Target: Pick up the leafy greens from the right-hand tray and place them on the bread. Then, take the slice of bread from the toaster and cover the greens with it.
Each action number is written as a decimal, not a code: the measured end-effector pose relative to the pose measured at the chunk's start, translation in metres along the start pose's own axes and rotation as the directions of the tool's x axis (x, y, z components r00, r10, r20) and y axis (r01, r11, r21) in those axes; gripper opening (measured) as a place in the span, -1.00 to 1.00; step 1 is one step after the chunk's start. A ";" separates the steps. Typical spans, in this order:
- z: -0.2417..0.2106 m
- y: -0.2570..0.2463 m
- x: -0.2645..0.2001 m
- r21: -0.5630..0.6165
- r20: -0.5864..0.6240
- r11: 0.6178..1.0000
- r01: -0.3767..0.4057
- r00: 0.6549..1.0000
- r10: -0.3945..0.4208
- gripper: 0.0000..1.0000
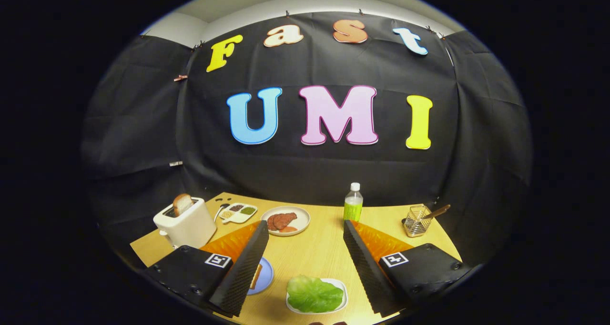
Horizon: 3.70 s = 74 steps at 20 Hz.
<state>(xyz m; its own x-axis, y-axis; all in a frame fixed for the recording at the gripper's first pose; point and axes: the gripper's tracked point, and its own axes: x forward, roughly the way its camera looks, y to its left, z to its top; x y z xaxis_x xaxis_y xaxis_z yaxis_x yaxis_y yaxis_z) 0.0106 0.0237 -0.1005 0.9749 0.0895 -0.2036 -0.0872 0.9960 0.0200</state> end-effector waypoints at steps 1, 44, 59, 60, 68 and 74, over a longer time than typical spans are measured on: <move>-0.012 -0.002 0.003 -0.007 -0.032 1.000 -0.001 0.999 0.001 0.96; -0.289 -0.013 0.058 -0.077 -0.692 0.955 -0.286 0.705 0.155 -0.82; -0.175 0.030 0.053 0.037 -0.614 0.980 -0.195 0.769 0.176 -0.84; -0.167 0.040 0.055 0.050 -0.604 0.978 -0.203 0.773 0.192 -0.84; -0.149 0.118 0.081 0.046 -0.595 0.960 -0.277 0.764 0.249 -0.83; -0.172 0.167 0.101 0.033 -0.624 0.952 -0.305 0.738 0.258 -0.83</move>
<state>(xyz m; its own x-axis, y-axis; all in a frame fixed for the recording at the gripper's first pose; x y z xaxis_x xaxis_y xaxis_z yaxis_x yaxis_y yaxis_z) 0.0596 0.1990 -0.2864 0.5695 0.3236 -0.7556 -0.3733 0.9208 0.1130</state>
